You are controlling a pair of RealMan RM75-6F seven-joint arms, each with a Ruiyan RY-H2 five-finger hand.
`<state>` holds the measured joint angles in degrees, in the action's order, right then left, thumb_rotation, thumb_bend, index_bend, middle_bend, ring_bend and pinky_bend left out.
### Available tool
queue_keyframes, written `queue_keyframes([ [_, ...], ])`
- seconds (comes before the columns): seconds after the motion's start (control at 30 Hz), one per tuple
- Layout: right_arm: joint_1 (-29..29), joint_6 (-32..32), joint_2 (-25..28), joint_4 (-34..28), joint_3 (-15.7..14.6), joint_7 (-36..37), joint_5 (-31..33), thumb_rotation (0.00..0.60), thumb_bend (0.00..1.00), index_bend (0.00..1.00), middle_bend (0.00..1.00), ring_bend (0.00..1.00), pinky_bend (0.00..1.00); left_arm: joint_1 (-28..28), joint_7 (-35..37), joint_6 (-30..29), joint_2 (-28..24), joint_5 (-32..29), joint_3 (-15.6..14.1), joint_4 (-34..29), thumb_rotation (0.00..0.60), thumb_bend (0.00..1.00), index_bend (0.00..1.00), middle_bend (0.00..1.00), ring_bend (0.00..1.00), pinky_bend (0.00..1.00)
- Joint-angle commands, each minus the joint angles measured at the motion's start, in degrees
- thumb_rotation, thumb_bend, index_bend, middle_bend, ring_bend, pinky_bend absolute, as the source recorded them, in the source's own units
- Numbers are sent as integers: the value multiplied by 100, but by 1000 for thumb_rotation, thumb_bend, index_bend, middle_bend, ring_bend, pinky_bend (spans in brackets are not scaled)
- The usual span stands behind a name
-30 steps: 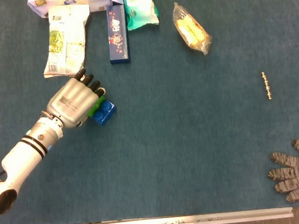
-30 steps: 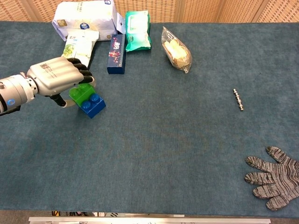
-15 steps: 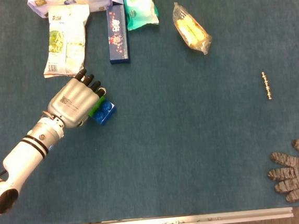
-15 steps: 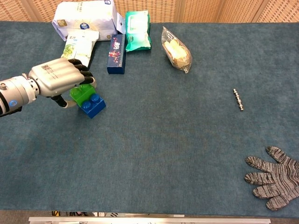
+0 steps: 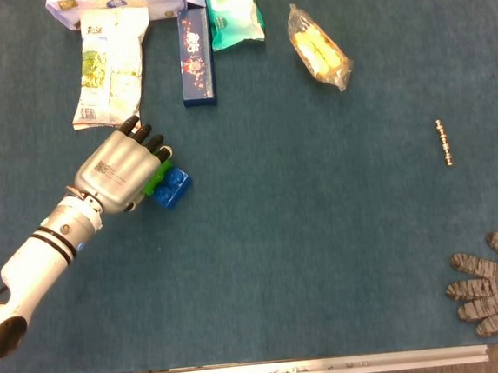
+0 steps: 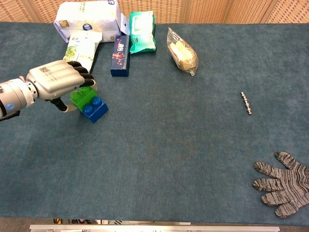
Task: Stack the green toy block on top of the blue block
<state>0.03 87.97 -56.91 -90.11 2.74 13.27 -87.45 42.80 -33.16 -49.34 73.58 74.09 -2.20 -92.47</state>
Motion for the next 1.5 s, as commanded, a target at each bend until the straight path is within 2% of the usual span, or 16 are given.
queue_keyframes([
  [0.03, 0, 3, 0, -1, 3, -2, 2, 600, 226, 163, 257, 76, 148, -14, 16, -9, -53, -50, 17, -49, 600, 293, 136, 198, 173, 131],
  [0.2, 5, 1, -2, 4, 10, 5, 5, 600, 226, 163, 257, 76, 148, -49, 49, -10, -159, -149, 14, -131, 600, 293, 54, 162, 172, 131],
  [0.4, 19, -18, 12, 3, 22, 19, 17, 600, 226, 163, 257, 76, 148, -236, 425, -283, -342, -238, 109, -289, 600, 293, 50, 156, 173, 131],
  [0.8, 141, -282, 89, -67, 40, -90, 118, 600, 226, 163, 264, 76, 149, -1232, 1759, -1759, -580, -155, 348, -273, 600, 293, 69, 155, 177, 131],
  [1.03, 229, -415, 42, -88, 34, -241, 116, 600, 225, 217, 287, 88, 148, -2003, 2443, -2810, -518, 72, 338, -199, 600, 293, 120, 165, 178, 131],
  [1.3, 315, -475, -1, -113, -31, -314, -76, 600, 226, 246, 306, 102, 149, -2737, 2422, -3575, -627, 131, 184, -521, 600, 293, 130, 172, 178, 131],
  [1.5, 373, -496, -57, -128, -71, -347, -198, 600, 226, 263, 319, 119, 183, -3102, 2376, -3864, -700, 243, 88, -764, 600, 292, 130, 175, 179, 131],
])
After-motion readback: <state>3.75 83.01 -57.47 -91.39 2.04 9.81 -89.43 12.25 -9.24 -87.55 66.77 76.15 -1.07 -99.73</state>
